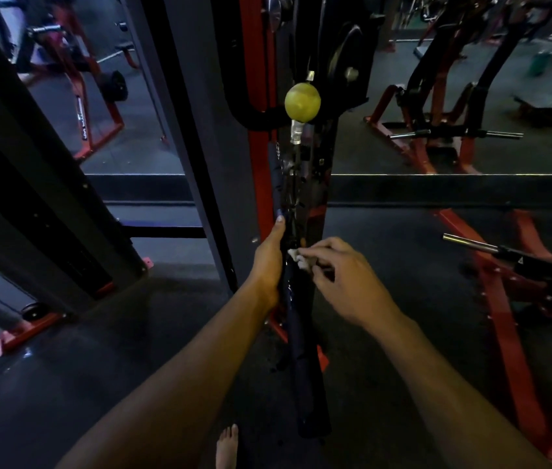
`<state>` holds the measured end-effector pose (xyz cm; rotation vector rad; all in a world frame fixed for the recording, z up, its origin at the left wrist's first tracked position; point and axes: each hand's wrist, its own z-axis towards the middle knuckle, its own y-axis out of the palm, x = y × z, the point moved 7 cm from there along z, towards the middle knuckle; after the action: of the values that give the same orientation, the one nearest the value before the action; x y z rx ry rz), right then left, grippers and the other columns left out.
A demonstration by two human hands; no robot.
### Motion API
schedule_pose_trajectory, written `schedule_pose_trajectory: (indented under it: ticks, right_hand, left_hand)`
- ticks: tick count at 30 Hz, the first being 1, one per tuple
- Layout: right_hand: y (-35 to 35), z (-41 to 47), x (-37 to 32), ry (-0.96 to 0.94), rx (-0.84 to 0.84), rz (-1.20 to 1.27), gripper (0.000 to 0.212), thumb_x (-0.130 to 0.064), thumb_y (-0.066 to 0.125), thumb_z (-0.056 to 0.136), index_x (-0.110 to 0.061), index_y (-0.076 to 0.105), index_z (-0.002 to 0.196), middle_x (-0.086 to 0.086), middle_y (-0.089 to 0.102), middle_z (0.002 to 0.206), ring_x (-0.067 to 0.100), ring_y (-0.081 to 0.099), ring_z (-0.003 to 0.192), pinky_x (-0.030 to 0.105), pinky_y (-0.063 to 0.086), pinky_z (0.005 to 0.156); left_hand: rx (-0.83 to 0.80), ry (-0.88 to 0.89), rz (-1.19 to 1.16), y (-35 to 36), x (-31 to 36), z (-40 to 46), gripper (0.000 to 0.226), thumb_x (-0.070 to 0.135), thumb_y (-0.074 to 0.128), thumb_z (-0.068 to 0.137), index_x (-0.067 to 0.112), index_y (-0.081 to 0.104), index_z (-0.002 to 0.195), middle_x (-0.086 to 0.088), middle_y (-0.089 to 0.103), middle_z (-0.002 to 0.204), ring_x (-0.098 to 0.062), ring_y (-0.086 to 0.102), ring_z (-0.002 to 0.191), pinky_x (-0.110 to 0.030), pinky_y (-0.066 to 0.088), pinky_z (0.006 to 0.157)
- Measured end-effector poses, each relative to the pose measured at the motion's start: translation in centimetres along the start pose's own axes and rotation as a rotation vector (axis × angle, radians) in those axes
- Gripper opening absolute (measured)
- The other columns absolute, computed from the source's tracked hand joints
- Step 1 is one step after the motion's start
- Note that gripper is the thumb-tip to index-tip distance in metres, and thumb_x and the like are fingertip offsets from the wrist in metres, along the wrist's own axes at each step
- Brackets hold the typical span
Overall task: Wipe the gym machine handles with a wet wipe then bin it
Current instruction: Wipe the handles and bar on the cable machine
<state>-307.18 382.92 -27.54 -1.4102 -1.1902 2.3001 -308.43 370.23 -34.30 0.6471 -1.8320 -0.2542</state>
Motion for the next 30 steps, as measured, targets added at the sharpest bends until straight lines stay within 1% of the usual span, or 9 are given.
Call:
schedule_pose_trajectory:
  ticks: [3, 5, 8, 12, 15, 21, 23, 27, 30]
  right_hand:
    - [-0.9, 1.1, 0.4, 0.004, 0.078, 0.008, 0.030, -0.013, 0.070, 0.092, -0.025, 0.072, 0.119, -0.010, 0.061, 0.107, 0.002, 0.059, 0.097, 0.010, 0.046, 0.084]
    - [-1.2, 1.6, 0.6, 0.019, 0.118, 0.049, 0.026, -0.014, 0.073, 0.090, -0.024, 0.074, 0.114, -0.010, 0.065, 0.102, -0.001, 0.060, 0.091, 0.009, 0.047, 0.079]
    - [-0.8, 1.3, 0.3, 0.005, 0.133, 0.079, 0.019, -0.018, 0.071, 0.092, -0.025, 0.074, 0.110, -0.012, 0.065, 0.102, -0.003, 0.059, 0.093, 0.014, 0.047, 0.082]
    - [-0.3, -0.4, -0.8, -0.053, 0.156, 0.015, 0.021, -0.013, 0.067, 0.093, -0.018, 0.072, 0.113, -0.006, 0.059, 0.106, 0.000, 0.056, 0.094, 0.008, 0.043, 0.082]
    - [-0.1, -2.2, -0.9, -0.097, 0.125, -0.018, 0.026, -0.012, 0.067, 0.094, -0.016, 0.071, 0.119, -0.007, 0.059, 0.108, -0.002, 0.055, 0.093, 0.003, 0.042, 0.082]
    - [-1.7, -0.3, 0.6, 0.069, 0.208, 0.084, 0.013, -0.021, 0.069, 0.093, -0.023, 0.075, 0.105, -0.010, 0.065, 0.101, -0.001, 0.061, 0.088, 0.013, 0.051, 0.079]
    - [-1.8, 0.3, 0.1, 0.058, 0.230, 0.017, 0.017, -0.013, 0.069, 0.093, -0.022, 0.074, 0.107, -0.009, 0.062, 0.104, -0.001, 0.057, 0.088, 0.004, 0.044, 0.075]
    - [-0.7, -2.3, -0.7, -0.079, 0.116, -0.122, 0.020, -0.010, 0.067, 0.092, -0.018, 0.073, 0.110, -0.010, 0.056, 0.104, -0.002, 0.054, 0.088, 0.009, 0.046, 0.079]
    - [-1.2, -3.5, 0.5, -0.030, 0.067, -0.054, 0.020, -0.009, 0.070, 0.090, -0.020, 0.074, 0.106, -0.015, 0.057, 0.099, -0.009, 0.054, 0.086, 0.002, 0.041, 0.079]
  left_hand:
    - [-0.011, 0.040, 0.071, -0.4, -0.3, 0.0, 0.061, 0.058, 0.054, 0.099, 0.006, 0.068, 0.127, -0.021, 0.074, 0.110, -0.029, 0.074, 0.095, -0.038, 0.060, 0.081]
    - [-0.002, 0.069, 0.080, -0.5, -0.4, 0.0, 0.069, 0.061, 0.061, 0.094, 0.006, 0.061, 0.136, -0.021, 0.072, 0.108, -0.030, 0.072, 0.095, -0.038, 0.059, 0.077]
    - [0.041, 0.149, 0.116, -0.5, -0.3, 0.0, 0.077, 0.065, 0.068, 0.087, 0.007, 0.060, 0.136, -0.018, 0.072, 0.113, -0.029, 0.073, 0.097, -0.039, 0.059, 0.075]
    - [0.017, 0.214, 0.077, -0.5, -0.4, 0.2, 0.051, 0.044, 0.059, 0.101, 0.011, 0.056, 0.139, -0.022, 0.069, 0.125, -0.032, 0.072, 0.106, -0.042, 0.060, 0.089]
    - [-0.012, 0.224, 0.106, -0.8, -0.6, 0.7, 0.060, 0.049, 0.064, 0.097, 0.011, 0.055, 0.142, -0.021, 0.066, 0.130, -0.028, 0.072, 0.106, -0.042, 0.059, 0.092]
    - [-0.015, 0.217, 0.198, 0.2, -1.0, 1.4, 0.091, 0.066, 0.075, 0.080, 0.011, 0.049, 0.148, -0.019, 0.065, 0.134, -0.033, 0.065, 0.121, -0.052, 0.051, 0.105]
    - [-0.021, 0.215, 0.183, 0.4, -0.8, 2.0, 0.084, 0.060, 0.075, 0.082, 0.011, 0.050, 0.147, -0.020, 0.064, 0.134, -0.032, 0.065, 0.120, -0.047, 0.054, 0.102]
    - [-0.051, 0.232, 0.190, 0.1, -1.0, 2.5, 0.068, 0.054, 0.073, 0.088, 0.016, 0.055, 0.142, -0.014, 0.065, 0.135, -0.030, 0.063, 0.124, -0.048, 0.049, 0.107]
    - [-0.003, 0.220, 0.179, -0.5, -1.3, 2.7, 0.085, 0.064, 0.077, 0.080, 0.021, 0.049, 0.148, -0.012, 0.062, 0.140, -0.029, 0.061, 0.127, -0.052, 0.047, 0.110]
